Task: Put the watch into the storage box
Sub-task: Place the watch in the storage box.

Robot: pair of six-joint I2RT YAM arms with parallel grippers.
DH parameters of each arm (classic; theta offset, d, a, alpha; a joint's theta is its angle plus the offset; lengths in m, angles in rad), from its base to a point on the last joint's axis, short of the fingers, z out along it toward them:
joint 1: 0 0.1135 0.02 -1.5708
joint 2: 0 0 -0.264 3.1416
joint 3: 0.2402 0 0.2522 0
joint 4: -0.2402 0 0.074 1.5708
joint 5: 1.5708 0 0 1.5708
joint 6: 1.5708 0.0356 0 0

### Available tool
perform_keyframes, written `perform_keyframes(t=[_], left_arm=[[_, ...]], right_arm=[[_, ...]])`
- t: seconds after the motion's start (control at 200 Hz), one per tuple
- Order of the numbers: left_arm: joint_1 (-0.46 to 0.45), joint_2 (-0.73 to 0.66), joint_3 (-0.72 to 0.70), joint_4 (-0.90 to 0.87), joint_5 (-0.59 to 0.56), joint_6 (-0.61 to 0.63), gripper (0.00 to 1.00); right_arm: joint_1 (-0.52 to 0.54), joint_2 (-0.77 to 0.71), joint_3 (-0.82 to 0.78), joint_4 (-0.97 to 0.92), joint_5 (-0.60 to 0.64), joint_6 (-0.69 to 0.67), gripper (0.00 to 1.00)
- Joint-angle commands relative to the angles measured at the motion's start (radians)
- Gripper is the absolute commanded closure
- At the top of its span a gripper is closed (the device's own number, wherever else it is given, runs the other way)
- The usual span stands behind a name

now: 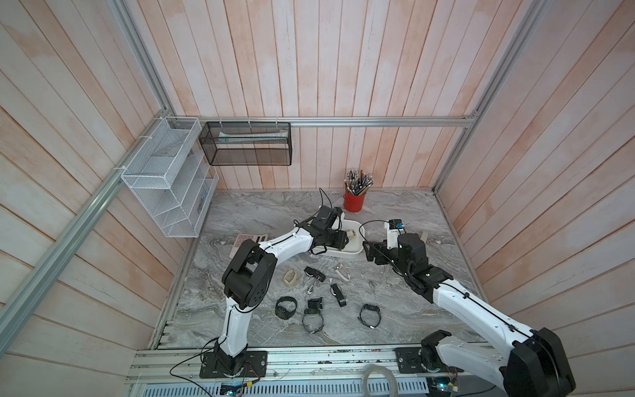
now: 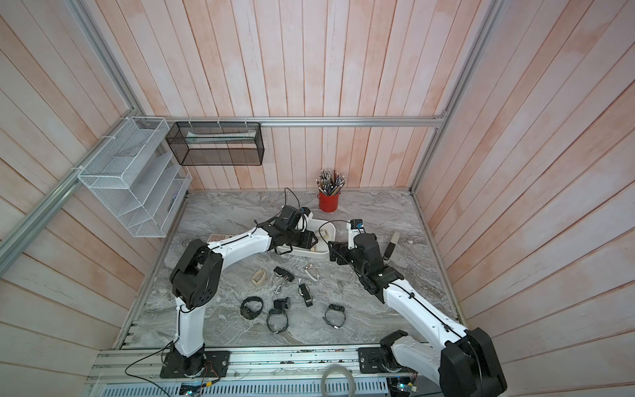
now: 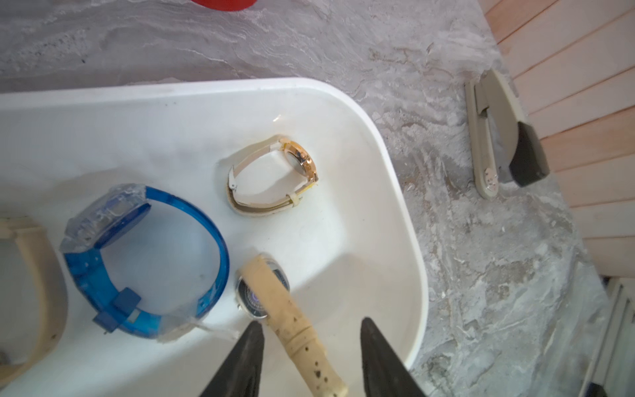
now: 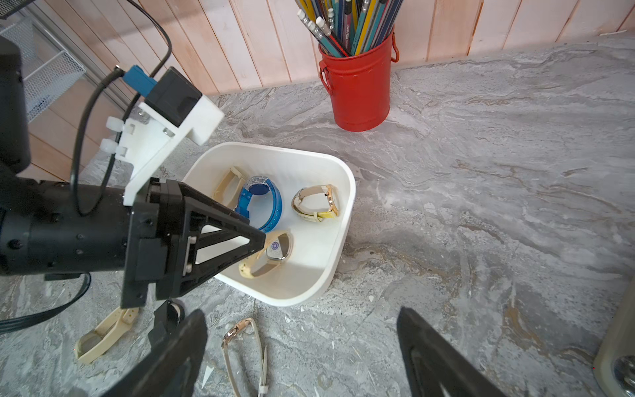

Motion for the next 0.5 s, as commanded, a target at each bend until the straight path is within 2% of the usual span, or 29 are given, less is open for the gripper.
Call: perform_keyframes(t=[0.0, 0.1, 0.235, 0.395, 0.495], left_arm=[[-0.005, -0.065, 0.005, 0.014, -0.007, 0.005, 0.34], [-0.005, -0.123, -0.013, 0.03, -0.008, 0.005, 0.19], [-0.003, -0.241, -0.095, 0.094, -0.036, 0.001, 0.07], [0.006, -0.431, -0.277, 0.207, -0.101, -0.018, 0.02], [0.006, -0.575, -0.416, 0.26, -0.185, -0.029, 0.01]], right_arm=[[-0.005, -0.002, 0.01, -0.022, 0.001, 0.01, 0.11], [-0.007, -0.004, 0.014, -0.02, 0.002, 0.017, 0.11], [-0.006, 0.003, 0.024, -0.023, -0.004, 0.014, 0.11], [-0.007, 0.017, 0.03, -0.027, -0.008, 0.025, 0.11], [-0.007, 0.03, 0.035, -0.029, -0.022, 0.028, 0.11]])
